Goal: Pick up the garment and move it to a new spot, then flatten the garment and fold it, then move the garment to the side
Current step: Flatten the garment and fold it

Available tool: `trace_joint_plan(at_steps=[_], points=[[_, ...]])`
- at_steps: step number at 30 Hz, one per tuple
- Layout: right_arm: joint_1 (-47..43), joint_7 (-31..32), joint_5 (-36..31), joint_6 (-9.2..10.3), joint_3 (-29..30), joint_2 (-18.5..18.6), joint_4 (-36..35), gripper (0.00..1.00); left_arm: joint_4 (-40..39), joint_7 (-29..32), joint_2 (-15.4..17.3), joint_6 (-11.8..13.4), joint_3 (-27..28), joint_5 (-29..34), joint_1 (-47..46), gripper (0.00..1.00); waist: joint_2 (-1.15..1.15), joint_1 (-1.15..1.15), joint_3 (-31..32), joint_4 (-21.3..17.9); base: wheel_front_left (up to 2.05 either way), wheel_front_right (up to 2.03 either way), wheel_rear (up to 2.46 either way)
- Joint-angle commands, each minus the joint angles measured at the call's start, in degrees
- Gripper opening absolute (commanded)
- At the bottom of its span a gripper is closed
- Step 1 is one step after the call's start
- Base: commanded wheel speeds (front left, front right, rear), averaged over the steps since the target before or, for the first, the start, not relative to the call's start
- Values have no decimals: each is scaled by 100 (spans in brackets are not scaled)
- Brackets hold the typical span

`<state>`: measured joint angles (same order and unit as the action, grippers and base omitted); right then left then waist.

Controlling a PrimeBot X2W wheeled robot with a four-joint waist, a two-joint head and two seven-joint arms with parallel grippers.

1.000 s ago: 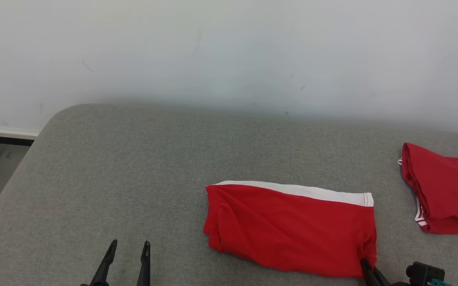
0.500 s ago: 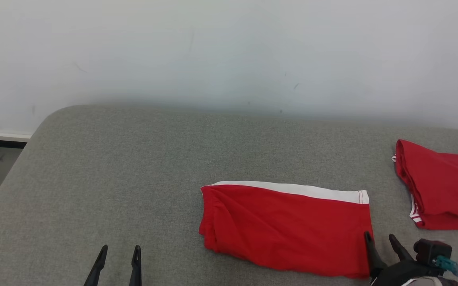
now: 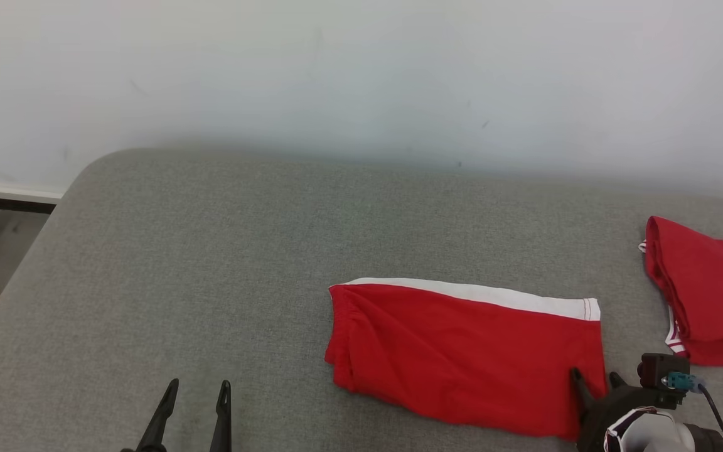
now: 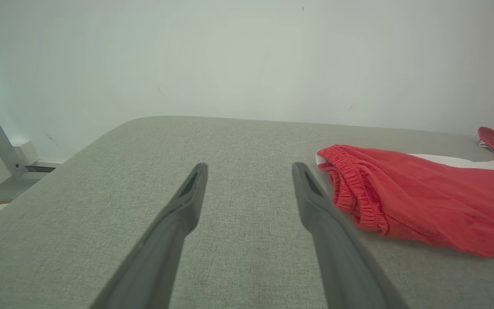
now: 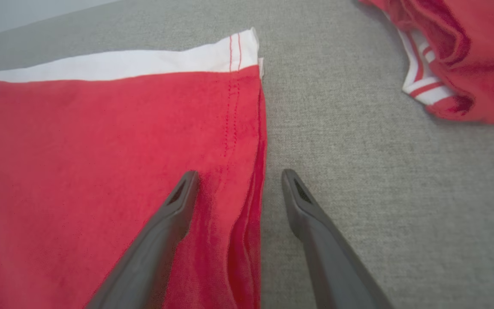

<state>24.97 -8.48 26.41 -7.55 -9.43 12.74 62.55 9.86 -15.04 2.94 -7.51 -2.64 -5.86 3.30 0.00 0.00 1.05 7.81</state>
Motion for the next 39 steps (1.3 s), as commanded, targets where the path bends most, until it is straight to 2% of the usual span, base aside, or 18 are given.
trace_joint_plan(at_steps=[1, 6, 7, 8, 9, 13, 15, 17, 22, 26, 32, 39], points=[[104, 13, -12, 12, -26, -49, 190, 100, 9, -13, 0, 8, 15, 32, -93, 100, 0, 0, -54, 74, 0, 0, 0], [194, 137, 132, 12, -77, -177, 488, 100, 8, -13, -2, 8, 27, 23, -111, 100, 0, 0, -107, 110, 0, 0, 0], [215, 178, 181, 11, -82, -218, 516, 74, 13, -13, -3, 8, 25, 24, -111, 100, 0, 0, -121, 115, 0, 0, 0], [223, 204, 247, 11, -99, -256, 523, 30, 18, -13, -3, 8, 25, 25, -112, 100, 0, 0, -133, 118, 0, 0, 0], [241, 207, 300, 0, -117, -283, 529, 0, 19, -13, -2, 8, 41, 26, -115, 100, 0, 0, -146, 118, 0, 0, 0], [272, 153, 441, 0, -201, -197, 585, 0, 25, -13, -4, 8, 65, 17, -106, 100, 0, 0, -163, 117, 0, 0, 0], [254, 73, 502, 14, -197, -72, 611, 0, 36, -13, -5, 8, 77, 22, -89, 100, 0, 0, -153, 110, 0, 0, 0], [209, -41, 692, 19, -79, 235, 664, 0, 50, -13, -5, 8, 93, 18, -84, 100, 0, 0, -142, 95, 0, 0, 0], [155, -87, 1007, 14, -48, 427, 489, 0, 58, -13, -5, 8, 112, -9, -97, 100, 0, 0, -137, 43, 0, 0, 0], [63, -15, 1360, 13, -147, 516, 7, 0, 54, -13, -7, 8, 114, -36, -68, 100, 0, 0, -148, -23, 0, 0, 0], [-52, 129, 1904, 12, -593, 427, -1077, 0, 74, -13, -7, 8, 89, -50, -110, 100, 0, 0, -170, -102, 0, 0, 0], [-140, 461, 2521, 12, -1136, 297, -2303, 0, 104, -13, -3, 8, -26, -74, -206, 100, 0, 0, -182, 25, 0, 0, 0]])
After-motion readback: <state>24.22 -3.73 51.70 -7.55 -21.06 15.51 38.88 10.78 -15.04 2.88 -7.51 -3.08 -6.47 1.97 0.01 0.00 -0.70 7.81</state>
